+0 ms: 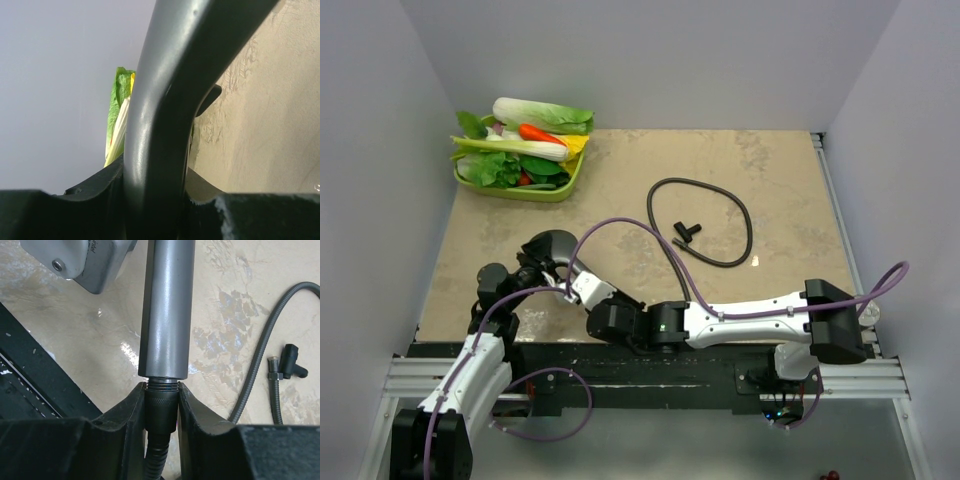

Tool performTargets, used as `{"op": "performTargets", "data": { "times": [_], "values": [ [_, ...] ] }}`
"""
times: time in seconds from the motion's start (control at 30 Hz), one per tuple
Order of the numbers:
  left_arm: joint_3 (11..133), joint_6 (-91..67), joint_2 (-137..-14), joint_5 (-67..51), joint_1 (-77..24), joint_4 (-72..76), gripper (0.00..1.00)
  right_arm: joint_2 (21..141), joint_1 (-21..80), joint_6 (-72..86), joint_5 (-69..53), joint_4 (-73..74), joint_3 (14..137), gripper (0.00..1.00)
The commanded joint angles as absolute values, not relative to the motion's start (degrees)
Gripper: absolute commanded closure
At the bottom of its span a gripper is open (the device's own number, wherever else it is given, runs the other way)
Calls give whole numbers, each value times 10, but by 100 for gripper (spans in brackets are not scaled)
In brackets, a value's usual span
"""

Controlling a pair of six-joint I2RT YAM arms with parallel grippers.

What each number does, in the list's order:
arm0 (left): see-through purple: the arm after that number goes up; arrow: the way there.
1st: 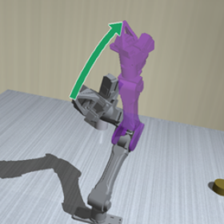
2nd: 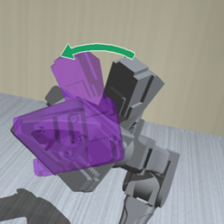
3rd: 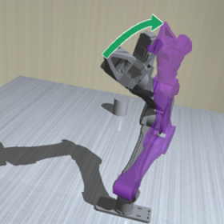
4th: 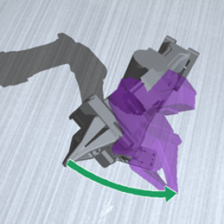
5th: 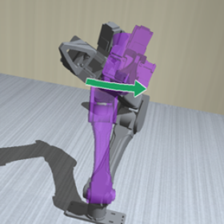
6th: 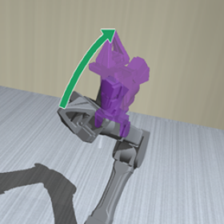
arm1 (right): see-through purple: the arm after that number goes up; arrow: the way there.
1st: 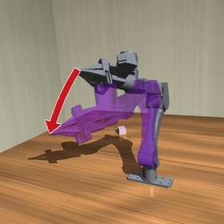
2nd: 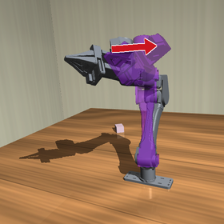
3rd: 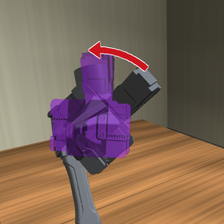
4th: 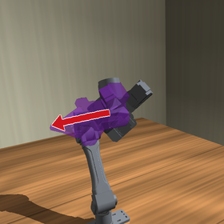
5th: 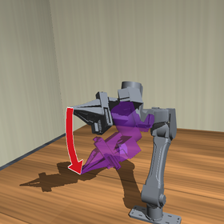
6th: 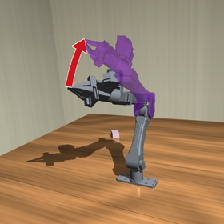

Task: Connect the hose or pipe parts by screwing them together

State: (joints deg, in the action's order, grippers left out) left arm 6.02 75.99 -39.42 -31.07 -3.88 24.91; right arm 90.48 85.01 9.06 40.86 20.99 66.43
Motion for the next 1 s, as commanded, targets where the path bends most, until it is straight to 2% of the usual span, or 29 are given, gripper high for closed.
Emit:
{"op": "performTargets", "data": {
  "times": [0.0, 0.3, 0.6, 0.7, 0.87, 0.97],
  "values": [
    [87, 757, -391, -333, -40, 307, 100, 872, 852, 109, 392, 157, 657, 99],
    [87, 755, -385, -331, -40, 305, 100, 785, 814, 154, 281, 83, 592, 100],
    [89, 753, -376, -335, -40, 301, 100, 774, 752, 203, 130, 60, 585, 100],
    [87, 751, -373, -336, -40, 300, 100, 766, 724, 243, 50, 16, 554, 100],
    [86, 752, -371, -336, -40, 300, 100, 749, 647, 351, -133, -139, 479, 100],
    [87, 751, -370, -337, -40, 300, 100, 756, 611, 423, -201, -234, 441, 100]
  ]
}}
